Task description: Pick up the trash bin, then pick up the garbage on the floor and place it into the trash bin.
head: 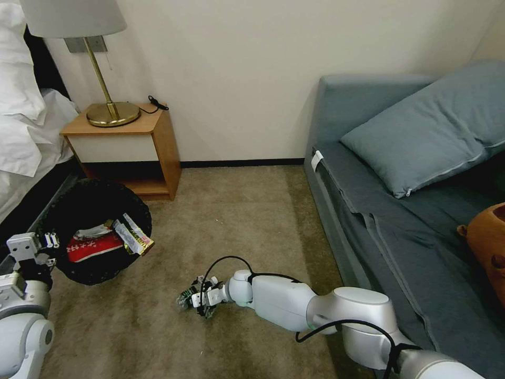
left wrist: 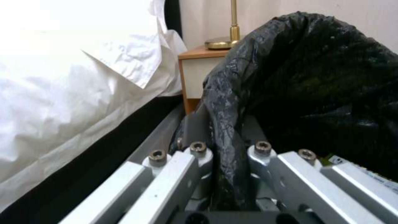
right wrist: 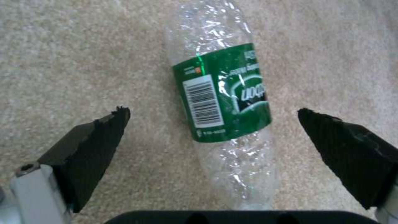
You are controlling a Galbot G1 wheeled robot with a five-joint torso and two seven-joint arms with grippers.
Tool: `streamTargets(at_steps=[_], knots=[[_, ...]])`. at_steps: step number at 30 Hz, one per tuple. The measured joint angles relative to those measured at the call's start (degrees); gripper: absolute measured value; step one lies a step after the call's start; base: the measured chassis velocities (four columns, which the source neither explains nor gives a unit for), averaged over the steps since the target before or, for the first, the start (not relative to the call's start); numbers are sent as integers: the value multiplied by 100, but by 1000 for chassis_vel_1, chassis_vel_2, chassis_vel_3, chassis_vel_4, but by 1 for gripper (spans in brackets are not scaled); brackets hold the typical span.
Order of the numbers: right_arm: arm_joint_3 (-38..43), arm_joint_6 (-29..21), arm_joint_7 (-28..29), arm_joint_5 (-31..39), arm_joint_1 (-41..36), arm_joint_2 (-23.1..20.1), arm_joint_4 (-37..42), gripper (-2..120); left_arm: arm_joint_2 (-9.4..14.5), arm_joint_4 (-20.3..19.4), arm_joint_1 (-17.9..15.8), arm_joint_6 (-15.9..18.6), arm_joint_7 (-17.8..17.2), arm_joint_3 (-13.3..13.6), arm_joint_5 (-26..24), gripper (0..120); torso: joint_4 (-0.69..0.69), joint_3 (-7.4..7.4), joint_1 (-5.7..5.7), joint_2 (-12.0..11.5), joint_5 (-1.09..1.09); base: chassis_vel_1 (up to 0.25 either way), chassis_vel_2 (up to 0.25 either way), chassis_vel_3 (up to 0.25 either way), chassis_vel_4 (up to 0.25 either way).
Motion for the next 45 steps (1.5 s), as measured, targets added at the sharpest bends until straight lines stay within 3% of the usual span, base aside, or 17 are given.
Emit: streamTargets(at_steps=[31, 45], knots=[[-9, -320, 174, 322, -39, 0, 109, 100, -52, 61, -45, -146, 157, 109, 39, 4, 0, 0, 0, 0, 0, -3, 6, 4, -3], [-148, -342, -79, 324, -118, 0, 120, 100, -24, 143, -45, -187, 165, 99, 33, 4, 0, 1, 0, 0, 0, -44, 33, 32, -41]])
